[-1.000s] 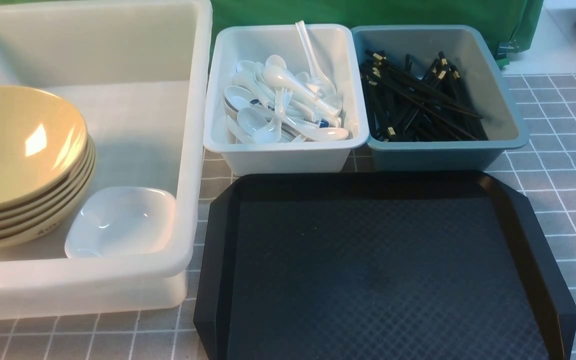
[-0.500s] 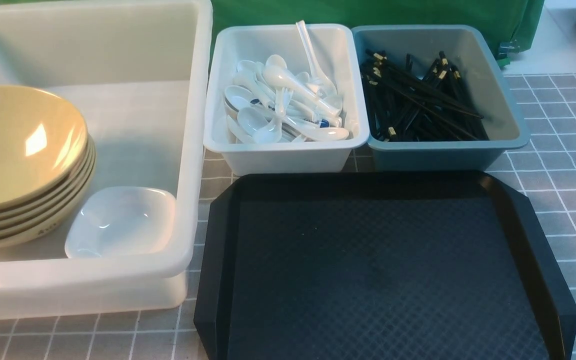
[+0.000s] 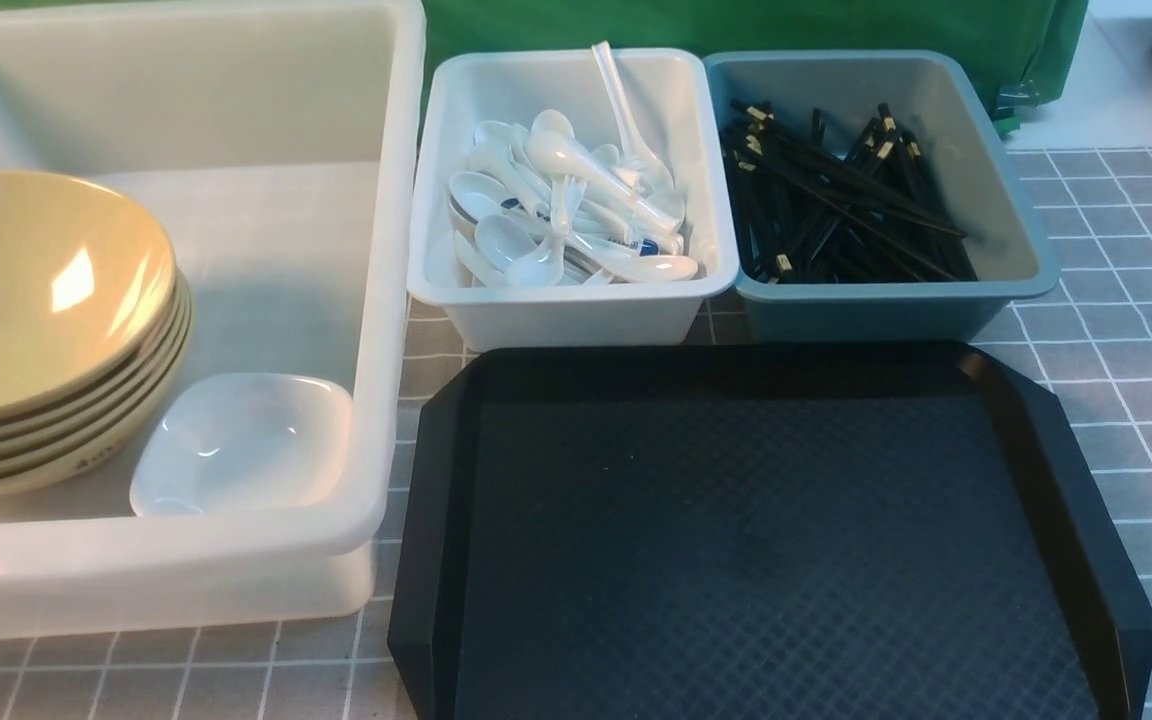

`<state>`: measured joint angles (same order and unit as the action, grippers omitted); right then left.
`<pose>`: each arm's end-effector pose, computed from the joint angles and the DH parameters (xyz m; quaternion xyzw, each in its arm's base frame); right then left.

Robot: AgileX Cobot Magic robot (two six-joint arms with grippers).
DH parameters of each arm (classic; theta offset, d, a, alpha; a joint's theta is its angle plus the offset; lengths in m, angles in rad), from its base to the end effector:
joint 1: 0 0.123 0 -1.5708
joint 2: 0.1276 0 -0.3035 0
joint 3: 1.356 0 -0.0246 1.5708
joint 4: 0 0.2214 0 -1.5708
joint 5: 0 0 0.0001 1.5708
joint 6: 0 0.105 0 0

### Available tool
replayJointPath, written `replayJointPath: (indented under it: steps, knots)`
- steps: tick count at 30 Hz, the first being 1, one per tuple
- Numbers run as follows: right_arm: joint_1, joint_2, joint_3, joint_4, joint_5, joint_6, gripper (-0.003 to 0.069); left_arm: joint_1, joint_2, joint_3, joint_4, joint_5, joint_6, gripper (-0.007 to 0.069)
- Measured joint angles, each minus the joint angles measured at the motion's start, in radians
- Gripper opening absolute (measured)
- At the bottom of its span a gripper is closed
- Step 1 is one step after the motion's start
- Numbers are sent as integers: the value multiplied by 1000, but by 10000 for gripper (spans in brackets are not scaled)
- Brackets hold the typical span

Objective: On grey table put chopsticks spoon bowls plates into blue grey white boxes.

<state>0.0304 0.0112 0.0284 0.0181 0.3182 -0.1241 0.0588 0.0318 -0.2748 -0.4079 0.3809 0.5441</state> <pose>0.0205 0.0012 0.1719 -0.0563 0.7940 -0.0209 0.6049 0.0065 -0.0152 0.2638 0.0886 0.7093 0.0245 0.6989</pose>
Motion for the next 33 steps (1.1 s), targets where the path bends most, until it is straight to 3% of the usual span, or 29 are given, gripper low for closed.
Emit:
replayJointPath:
  steps: [5,8,10,14,17,33]
  knots:
    - [0,0,0,0,0,0,47,0,-42,100,24,-80,-11,-11]
    - [0,0,0,0,0,0,47,0,-44,177,72,-187,-104,-11]
    - [0,0,0,0,0,0,47,0,-45,265,146,-256,-267,-11]
    - [0,3,0,0,0,0,47,0,-45,300,296,-211,-499,-11]
    - [0,6,0,0,0,0,47,0,-45,300,349,-119,-571,-11]
    - [0,8,0,0,0,0,47,0,-45,300,365,-63,-583,-11]
